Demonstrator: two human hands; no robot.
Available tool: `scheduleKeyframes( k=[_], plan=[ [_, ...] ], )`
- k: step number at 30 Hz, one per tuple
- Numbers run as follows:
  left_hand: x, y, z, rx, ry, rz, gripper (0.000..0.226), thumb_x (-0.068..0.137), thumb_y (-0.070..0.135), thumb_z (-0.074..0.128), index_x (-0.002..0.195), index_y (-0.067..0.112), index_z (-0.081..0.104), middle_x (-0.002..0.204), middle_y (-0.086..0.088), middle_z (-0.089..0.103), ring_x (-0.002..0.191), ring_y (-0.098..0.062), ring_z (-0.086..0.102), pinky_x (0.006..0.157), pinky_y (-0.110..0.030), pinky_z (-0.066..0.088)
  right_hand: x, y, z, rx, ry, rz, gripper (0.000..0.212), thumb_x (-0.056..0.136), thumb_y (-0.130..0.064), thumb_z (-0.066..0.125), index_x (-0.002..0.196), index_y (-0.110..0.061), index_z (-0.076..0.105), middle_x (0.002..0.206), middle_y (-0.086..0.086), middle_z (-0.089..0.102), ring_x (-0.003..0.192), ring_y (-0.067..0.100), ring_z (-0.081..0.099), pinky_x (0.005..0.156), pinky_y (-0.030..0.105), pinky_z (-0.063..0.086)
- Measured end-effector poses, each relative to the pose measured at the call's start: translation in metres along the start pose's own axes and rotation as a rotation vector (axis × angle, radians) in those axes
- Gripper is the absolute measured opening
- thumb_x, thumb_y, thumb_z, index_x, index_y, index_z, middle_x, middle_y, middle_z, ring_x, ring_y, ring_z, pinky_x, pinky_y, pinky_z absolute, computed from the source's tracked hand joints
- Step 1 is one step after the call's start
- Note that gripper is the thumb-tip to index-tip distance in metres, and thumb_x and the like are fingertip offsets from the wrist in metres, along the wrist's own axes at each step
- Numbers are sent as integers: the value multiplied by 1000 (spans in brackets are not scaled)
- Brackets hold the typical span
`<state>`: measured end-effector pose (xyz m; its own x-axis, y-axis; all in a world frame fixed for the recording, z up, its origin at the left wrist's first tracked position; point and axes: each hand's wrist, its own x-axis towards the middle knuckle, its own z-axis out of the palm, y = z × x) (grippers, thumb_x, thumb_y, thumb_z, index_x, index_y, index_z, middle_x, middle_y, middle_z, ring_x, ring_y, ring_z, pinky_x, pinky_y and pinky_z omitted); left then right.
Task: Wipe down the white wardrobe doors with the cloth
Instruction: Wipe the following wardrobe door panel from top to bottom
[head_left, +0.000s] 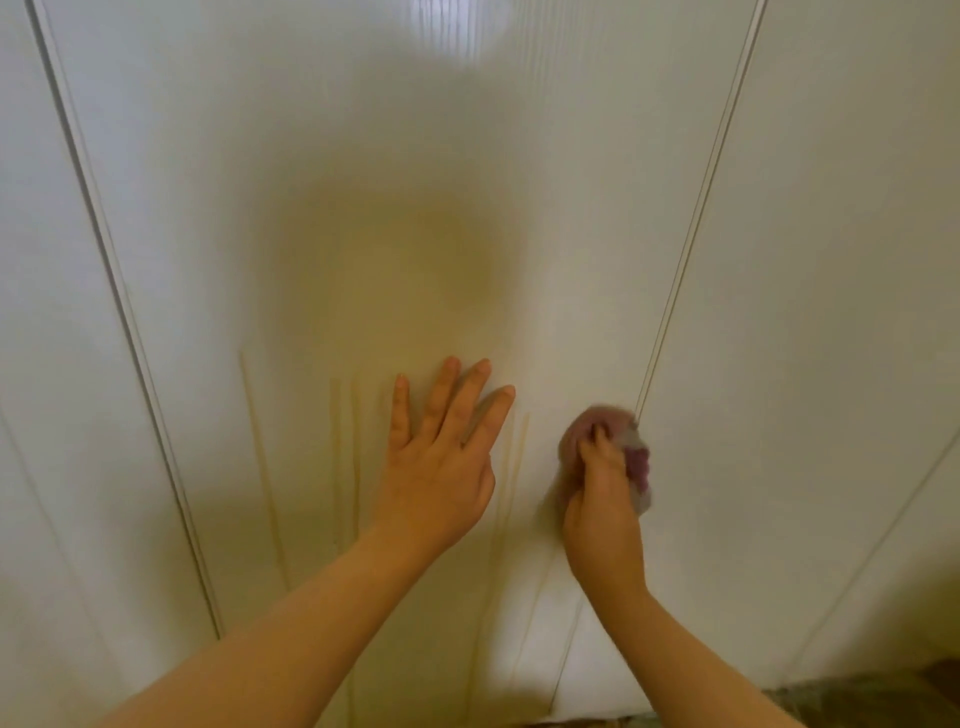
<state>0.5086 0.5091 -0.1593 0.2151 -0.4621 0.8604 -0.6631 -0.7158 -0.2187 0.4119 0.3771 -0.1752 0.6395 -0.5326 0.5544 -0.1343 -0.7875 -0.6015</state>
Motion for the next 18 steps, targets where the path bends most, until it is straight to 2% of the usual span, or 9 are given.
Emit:
scheduleKeyframes(
  k=[3, 5, 7, 8, 11, 13, 16, 18],
  plan=[
    [-3, -2, 4, 8, 14, -2, 64, 78, 23, 50, 140, 20, 35, 151, -8, 24, 145, -28, 13, 115, -55, 1, -3, 4, 0, -4, 14, 1, 46, 91, 9, 38, 136, -3, 41, 144, 9, 37, 133, 22, 36, 102, 18, 23],
    [-5, 1, 5, 6, -3, 1, 65, 77, 22, 52, 140, 20, 35, 151, -9, 24, 142, -30, 18, 115, -55, 1, 22, -11, -13, 57, 98, -7, 45, 89, 12, 37, 131, -2, 46, 143, 6, 38, 131, 16, 34, 106, 20, 23],
    [-5, 5, 5, -3, -15, -3, 65, 77, 23, 52, 140, 20, 35, 151, -8, 24, 141, -31, 19, 115, -55, 0, 35, -18, -16, 114, 166, -25, 47, 89, 12, 36, 133, -3, 44, 144, 3, 35, 131, 7, 27, 110, 20, 19],
    [-6, 6, 5, -7, -17, -8, 66, 77, 22, 54, 140, 20, 35, 151, -8, 24, 142, -31, 18, 115, -55, 0, 31, -17, -14, 125, 152, -19, 47, 90, 11, 37, 134, -3, 43, 145, 3, 34, 133, 8, 26, 110, 21, 20],
    [-8, 5, 6, -11, -12, -9, 68, 76, 22, 56, 140, 20, 36, 151, -8, 24, 142, -31, 19, 114, -55, 3, -16, 6, 14, 36, 34, 6, 49, 87, 8, 43, 135, -2, 41, 144, 12, 36, 133, 26, 32, 106, 24, 23],
    [-8, 2, 7, -12, 0, -3, 66, 78, 24, 55, 140, 20, 35, 152, -8, 23, 143, -30, 17, 115, -54, 2, -36, 14, 23, 32, -23, 52, 51, 88, 6, 44, 138, -6, 38, 146, 10, 34, 135, 24, 30, 107, 21, 19],
    [-8, 2, 8, -30, 12, 2, 65, 79, 25, 55, 140, 20, 35, 151, -9, 23, 142, -30, 18, 116, -52, 1, -9, 5, 13, 136, 63, 108, 46, 91, 8, 39, 136, -4, 41, 145, 7, 36, 134, 22, 34, 112, 33, 27],
    [-8, 3, 8, -35, 5, 3, 65, 78, 24, 56, 140, 20, 35, 150, -9, 23, 141, -31, 19, 115, -52, 2, 16, -8, 0, 236, 147, 78, 44, 91, 9, 36, 134, -1, 42, 144, 7, 36, 134, 18, 32, 113, 32, 25]
  ],
)
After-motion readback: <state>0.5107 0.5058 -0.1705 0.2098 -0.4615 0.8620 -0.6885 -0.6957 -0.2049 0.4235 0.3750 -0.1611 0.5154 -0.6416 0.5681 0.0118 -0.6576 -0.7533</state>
